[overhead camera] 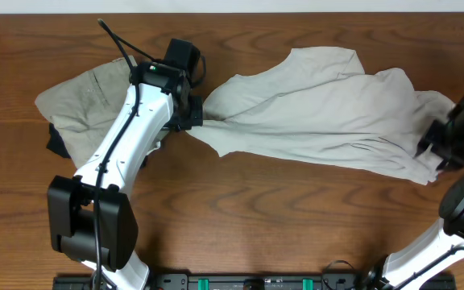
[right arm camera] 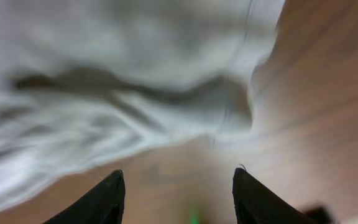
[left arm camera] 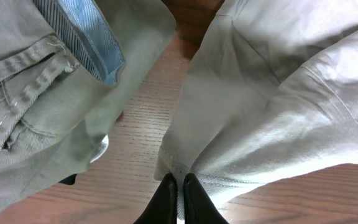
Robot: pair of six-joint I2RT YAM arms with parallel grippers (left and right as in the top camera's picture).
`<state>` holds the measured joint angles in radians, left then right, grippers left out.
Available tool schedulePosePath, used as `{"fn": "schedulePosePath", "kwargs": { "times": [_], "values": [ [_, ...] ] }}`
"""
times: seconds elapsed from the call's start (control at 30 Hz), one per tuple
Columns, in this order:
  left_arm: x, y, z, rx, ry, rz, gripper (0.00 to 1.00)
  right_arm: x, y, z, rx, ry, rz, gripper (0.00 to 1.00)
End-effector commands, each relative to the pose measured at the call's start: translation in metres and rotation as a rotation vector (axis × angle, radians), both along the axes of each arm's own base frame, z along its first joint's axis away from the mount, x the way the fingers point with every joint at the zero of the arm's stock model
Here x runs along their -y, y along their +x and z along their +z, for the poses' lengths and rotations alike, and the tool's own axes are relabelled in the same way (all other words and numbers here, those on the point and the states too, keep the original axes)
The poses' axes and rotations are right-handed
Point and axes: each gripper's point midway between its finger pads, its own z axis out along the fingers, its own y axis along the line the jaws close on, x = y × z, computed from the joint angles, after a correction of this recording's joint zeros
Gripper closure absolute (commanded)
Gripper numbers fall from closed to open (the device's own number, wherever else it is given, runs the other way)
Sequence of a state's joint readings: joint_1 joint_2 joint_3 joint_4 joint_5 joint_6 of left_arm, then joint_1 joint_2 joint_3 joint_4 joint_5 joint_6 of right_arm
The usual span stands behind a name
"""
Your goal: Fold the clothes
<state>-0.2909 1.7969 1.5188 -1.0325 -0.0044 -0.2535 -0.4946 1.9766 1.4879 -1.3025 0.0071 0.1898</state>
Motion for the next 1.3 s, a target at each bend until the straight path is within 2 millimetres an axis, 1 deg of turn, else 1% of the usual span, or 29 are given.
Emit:
{"fn": "schedulePosePath", "kwargs": {
  "times": [0.0, 0.1, 0.17, 0.23, 0.27, 0.37, 0.47, 0.57, 0.63, 0.67, 0.7, 0.77, 0.83, 0.9, 1.0, 1.07, 1.1, 1.13, 1.23, 1.27],
  "values": [
    [-0.004, 0.002, 0.000, 0.002, 0.018, -0.010, 0.94, -0.014, -0.013, -0.017, -0.027, 0.037, 0.016, 0.47],
    [-0.003, 0.004, 0.000, 0.011, 0.016, -0.010, 0.94, -0.026, -0.008, -0.030, 0.016, 0.082, 0.010, 0.53],
    [-0.003, 0.005, 0.000, 0.016, 0.014, -0.010, 0.94, -0.028, -0.006, -0.036, 0.024, 0.075, 0.010, 0.54],
    [-0.003, 0.005, 0.000, 0.016, 0.014, -0.010, 0.93, -0.028, 0.000, -0.042, 0.046, 0.052, 0.002, 0.53],
    [-0.003, 0.005, 0.000, 0.016, 0.014, -0.010, 0.94, -0.026, 0.004, -0.045, 0.062, 0.033, -0.002, 0.52],
    [-0.003, 0.005, 0.000, 0.016, 0.014, -0.010, 0.94, -0.008, 0.019, -0.054, 0.120, -0.072, -0.042, 0.50],
    [-0.003, 0.005, 0.000, 0.015, 0.014, -0.010, 0.94, 0.008, 0.031, -0.054, 0.163, -0.158, -0.079, 0.53],
    [-0.003, 0.005, 0.000, 0.013, 0.015, -0.010, 0.93, 0.020, 0.049, -0.051, 0.231, -0.201, -0.081, 0.63],
    [-0.003, 0.004, 0.000, 0.011, 0.015, -0.010, 0.94, 0.024, 0.054, -0.046, 0.246, -0.208, -0.079, 0.67],
    [-0.003, 0.004, 0.000, 0.008, 0.016, -0.010, 0.94, 0.027, 0.056, -0.043, 0.254, -0.209, -0.075, 0.73],
    [-0.003, 0.003, 0.000, 0.007, 0.016, -0.010, 0.93, 0.032, 0.060, -0.037, 0.266, -0.216, -0.058, 0.76],
    [-0.003, 0.004, 0.000, 0.008, 0.016, -0.010, 0.94, 0.039, 0.067, -0.029, 0.291, -0.230, -0.035, 0.76],
    [-0.003, 0.004, 0.000, 0.009, 0.016, -0.010, 0.94, 0.048, 0.075, -0.020, 0.323, -0.247, -0.048, 0.77],
    [-0.003, 0.004, 0.000, 0.012, 0.015, -0.010, 0.93, 0.059, 0.085, -0.010, 0.365, -0.272, -0.062, 0.84],
    [-0.003, 0.004, 0.000, 0.011, 0.015, -0.010, 0.93, 0.078, 0.094, 0.000, 0.408, -0.332, -0.082, 0.88],
    [-0.003, 0.003, 0.000, 0.007, 0.017, -0.013, 0.94, 0.086, 0.098, 0.003, 0.431, -0.359, -0.084, 0.91],
    [-0.004, 0.003, 0.000, 0.005, 0.018, -0.013, 0.94, 0.086, 0.098, 0.004, 0.434, -0.350, -0.087, 0.91],
    [-0.004, 0.002, 0.000, 0.003, 0.018, -0.015, 0.94, 0.082, 0.097, 0.004, 0.432, -0.323, -0.087, 0.92],
    [-0.004, 0.002, 0.000, 0.002, 0.019, -0.016, 0.94, 0.052, 0.088, 0.004, 0.403, -0.172, -0.079, 0.81],
    [-0.004, 0.002, 0.000, 0.002, 0.019, -0.016, 0.94, 0.040, 0.083, 0.005, 0.391, -0.119, -0.068, 0.79]
  ]
}}
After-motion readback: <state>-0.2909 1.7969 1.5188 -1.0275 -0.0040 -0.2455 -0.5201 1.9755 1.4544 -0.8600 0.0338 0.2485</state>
